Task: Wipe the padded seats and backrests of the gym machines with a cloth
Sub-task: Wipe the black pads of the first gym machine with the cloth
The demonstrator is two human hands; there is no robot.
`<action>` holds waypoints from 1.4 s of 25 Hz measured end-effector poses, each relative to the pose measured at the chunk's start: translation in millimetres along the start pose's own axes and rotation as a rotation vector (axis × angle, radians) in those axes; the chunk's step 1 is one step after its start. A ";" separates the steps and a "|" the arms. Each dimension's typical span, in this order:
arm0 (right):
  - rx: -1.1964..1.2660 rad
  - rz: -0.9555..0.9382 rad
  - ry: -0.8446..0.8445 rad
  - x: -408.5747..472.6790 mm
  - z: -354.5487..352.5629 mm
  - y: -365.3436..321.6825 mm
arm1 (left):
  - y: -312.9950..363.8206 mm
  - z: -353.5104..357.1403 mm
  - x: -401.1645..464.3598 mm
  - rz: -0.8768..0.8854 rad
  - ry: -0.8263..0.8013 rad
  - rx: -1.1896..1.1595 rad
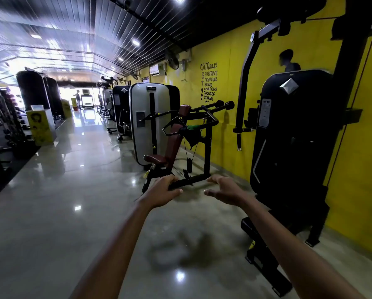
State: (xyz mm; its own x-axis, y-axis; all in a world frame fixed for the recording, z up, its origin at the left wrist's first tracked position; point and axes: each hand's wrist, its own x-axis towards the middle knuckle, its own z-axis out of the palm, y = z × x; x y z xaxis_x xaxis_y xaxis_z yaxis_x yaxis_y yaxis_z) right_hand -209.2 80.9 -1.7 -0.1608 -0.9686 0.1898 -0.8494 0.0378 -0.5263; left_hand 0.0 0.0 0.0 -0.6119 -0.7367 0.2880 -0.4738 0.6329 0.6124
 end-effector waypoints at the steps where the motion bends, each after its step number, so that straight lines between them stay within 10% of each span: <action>1: 0.000 0.000 0.002 2.7 0.9 -0.6 | -1.8 -1.3 1.8 -0.002 0.001 -0.001; 35: 0.006 -0.021 0.010 147.9 27.4 18.7 | -90.9 -15.3 126.3 -0.011 0.028 0.045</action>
State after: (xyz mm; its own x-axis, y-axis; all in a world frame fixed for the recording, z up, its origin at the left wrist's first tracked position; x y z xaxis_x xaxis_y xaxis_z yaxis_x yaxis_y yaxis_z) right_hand -235.1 -68.4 -6.1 -0.1481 -0.9666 0.2093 -0.8496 0.0160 -0.5271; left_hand -24.5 -154.2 -8.0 -0.5887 -0.7497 0.3023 -0.5090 0.6343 0.5818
